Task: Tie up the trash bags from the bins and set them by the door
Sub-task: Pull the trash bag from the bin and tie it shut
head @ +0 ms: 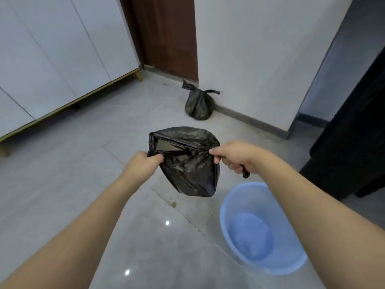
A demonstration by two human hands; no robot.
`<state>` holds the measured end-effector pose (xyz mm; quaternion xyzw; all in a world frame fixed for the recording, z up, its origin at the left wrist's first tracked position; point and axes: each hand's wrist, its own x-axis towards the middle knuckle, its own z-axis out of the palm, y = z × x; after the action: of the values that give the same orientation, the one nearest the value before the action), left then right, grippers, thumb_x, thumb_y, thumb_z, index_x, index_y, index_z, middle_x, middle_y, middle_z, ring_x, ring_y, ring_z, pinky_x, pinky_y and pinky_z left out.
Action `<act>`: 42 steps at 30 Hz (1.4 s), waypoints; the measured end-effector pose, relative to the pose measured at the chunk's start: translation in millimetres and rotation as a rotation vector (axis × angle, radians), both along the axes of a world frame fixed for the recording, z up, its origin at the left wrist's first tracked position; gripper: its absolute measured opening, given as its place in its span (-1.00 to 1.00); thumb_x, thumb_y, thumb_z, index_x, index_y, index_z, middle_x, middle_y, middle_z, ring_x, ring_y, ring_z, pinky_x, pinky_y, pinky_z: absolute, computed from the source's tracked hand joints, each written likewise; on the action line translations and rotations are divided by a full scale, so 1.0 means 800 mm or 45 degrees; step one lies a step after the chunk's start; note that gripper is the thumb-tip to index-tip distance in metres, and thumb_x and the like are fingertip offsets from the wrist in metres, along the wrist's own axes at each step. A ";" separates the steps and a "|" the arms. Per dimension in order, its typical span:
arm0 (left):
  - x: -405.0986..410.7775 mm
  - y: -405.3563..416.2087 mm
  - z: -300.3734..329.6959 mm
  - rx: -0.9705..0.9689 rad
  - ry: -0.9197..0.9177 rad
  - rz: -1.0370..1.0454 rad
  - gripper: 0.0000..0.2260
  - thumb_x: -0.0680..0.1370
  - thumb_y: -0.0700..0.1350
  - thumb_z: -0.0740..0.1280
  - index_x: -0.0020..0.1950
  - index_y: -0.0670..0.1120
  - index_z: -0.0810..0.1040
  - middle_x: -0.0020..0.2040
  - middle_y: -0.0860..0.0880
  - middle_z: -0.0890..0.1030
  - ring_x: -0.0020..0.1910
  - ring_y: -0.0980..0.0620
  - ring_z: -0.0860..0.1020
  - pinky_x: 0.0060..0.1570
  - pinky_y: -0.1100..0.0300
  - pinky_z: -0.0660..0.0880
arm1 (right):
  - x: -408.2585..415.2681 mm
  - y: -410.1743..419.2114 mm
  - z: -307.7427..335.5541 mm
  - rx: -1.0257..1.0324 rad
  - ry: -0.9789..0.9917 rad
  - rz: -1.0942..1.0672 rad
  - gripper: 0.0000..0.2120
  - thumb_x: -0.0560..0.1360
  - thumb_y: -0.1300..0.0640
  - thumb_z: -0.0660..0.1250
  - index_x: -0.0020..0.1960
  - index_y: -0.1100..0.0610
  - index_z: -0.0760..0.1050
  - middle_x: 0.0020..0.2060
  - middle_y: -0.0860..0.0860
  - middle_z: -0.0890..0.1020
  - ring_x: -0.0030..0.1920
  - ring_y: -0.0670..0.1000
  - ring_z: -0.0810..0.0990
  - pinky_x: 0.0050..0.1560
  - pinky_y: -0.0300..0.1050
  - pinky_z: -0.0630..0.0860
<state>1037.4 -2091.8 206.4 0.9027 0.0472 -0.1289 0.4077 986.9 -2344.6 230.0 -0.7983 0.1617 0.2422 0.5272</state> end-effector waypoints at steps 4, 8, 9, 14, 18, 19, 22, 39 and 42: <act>-0.015 0.064 -0.074 0.554 0.215 -0.331 -0.66 0.28 0.12 0.26 -0.07 -0.01 0.61 -0.11 0.00 0.63 -0.10 -0.05 0.57 -0.09 0.15 0.47 | 0.000 0.053 -0.076 -0.471 0.141 0.333 -0.79 0.45 0.14 0.27 -0.32 0.19 0.38 -0.56 0.05 0.29 -0.58 -0.01 0.23 -0.54 -0.31 0.21; -0.045 0.129 -0.157 1.237 0.342 -0.592 -0.71 0.42 0.01 0.18 0.05 -0.02 0.55 0.02 0.01 0.63 -0.06 -0.04 0.56 -0.15 0.17 0.43 | -0.013 0.088 -0.161 -0.824 0.075 0.484 -0.81 0.46 0.23 0.16 -0.06 0.23 0.54 -0.19 0.15 0.62 -0.25 0.13 0.56 -0.30 -0.15 0.48; -0.048 0.145 -0.164 1.384 0.374 -0.636 -0.73 0.43 0.00 0.16 0.05 -0.02 0.54 0.01 0.02 0.62 -0.09 -0.03 0.55 -0.13 0.17 0.43 | -0.017 0.090 -0.176 -0.863 0.057 0.491 -0.75 0.46 0.24 0.16 0.02 0.19 0.57 -0.06 0.15 0.65 -0.11 0.14 0.60 -0.15 -0.12 0.51; -0.057 0.162 -0.180 1.712 0.312 -0.735 -0.12 0.24 0.34 0.31 0.48 0.05 0.15 0.39 -0.06 0.34 0.38 -0.15 0.30 0.30 -0.27 0.15 | -0.041 0.106 -0.203 -1.000 0.060 0.525 -0.70 0.44 0.24 0.12 0.04 0.13 0.57 -0.02 0.10 0.64 -0.04 0.14 0.60 -0.08 -0.11 0.49; -0.081 0.101 -0.206 1.230 -0.388 -1.020 -0.07 0.32 0.30 0.28 0.55 0.05 -0.09 0.50 -0.10 0.14 0.48 -0.16 0.09 0.39 -0.33 -0.09 | -0.040 0.124 -0.197 -1.189 -0.024 0.537 -0.84 0.45 0.21 0.13 -0.08 0.12 0.47 -0.11 0.06 0.55 -0.11 0.13 0.52 -0.16 -0.13 0.39; -0.081 0.091 -0.208 1.245 -0.527 -1.071 -0.23 0.41 0.17 0.29 0.54 0.02 0.05 0.45 -0.10 0.26 0.42 -0.17 0.22 0.40 -0.25 0.05 | -0.043 0.127 -0.191 -1.254 -0.028 0.537 -0.88 0.46 0.20 0.13 -0.09 0.11 0.44 -0.08 0.06 0.55 -0.09 0.13 0.52 -0.14 -0.12 0.39; -0.074 0.078 -0.195 1.267 -0.632 -1.034 -0.71 0.52 -0.13 0.20 0.24 -0.08 0.47 0.15 -0.11 0.55 0.10 -0.17 0.51 -0.01 0.03 0.36 | -0.054 0.134 -0.178 -1.488 -0.059 0.546 -0.72 0.46 0.13 0.16 0.14 0.13 0.45 0.16 0.10 0.48 0.14 0.16 0.46 0.08 -0.02 0.37; -0.081 0.086 -0.211 1.214 -0.511 -1.027 -0.60 0.51 0.18 0.11 0.07 -0.12 0.47 -0.14 -0.08 0.65 -0.27 -0.14 0.56 -0.36 0.13 0.29 | -0.025 0.185 -0.228 -1.457 -0.493 1.038 -0.53 0.44 -0.22 0.08 0.09 0.13 0.44 -0.03 0.08 0.58 -0.18 0.14 0.52 -0.26 -0.06 0.34; -0.093 0.084 -0.213 1.331 -0.362 -1.070 -0.43 0.39 0.39 0.15 0.03 -0.10 0.46 -0.18 -0.02 0.59 -0.39 -0.06 0.38 -0.46 0.17 0.17 | -0.031 0.187 -0.233 -1.510 -0.377 1.162 -0.24 0.29 -0.49 0.04 0.13 0.12 0.41 -0.05 0.07 0.48 -0.18 0.14 0.52 -0.29 -0.05 0.36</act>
<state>963.1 -2024.8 35.7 0.9309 -0.3049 -0.1166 -0.1638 962.5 -2194.7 43.7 -0.9596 -0.1538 0.1991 -0.1261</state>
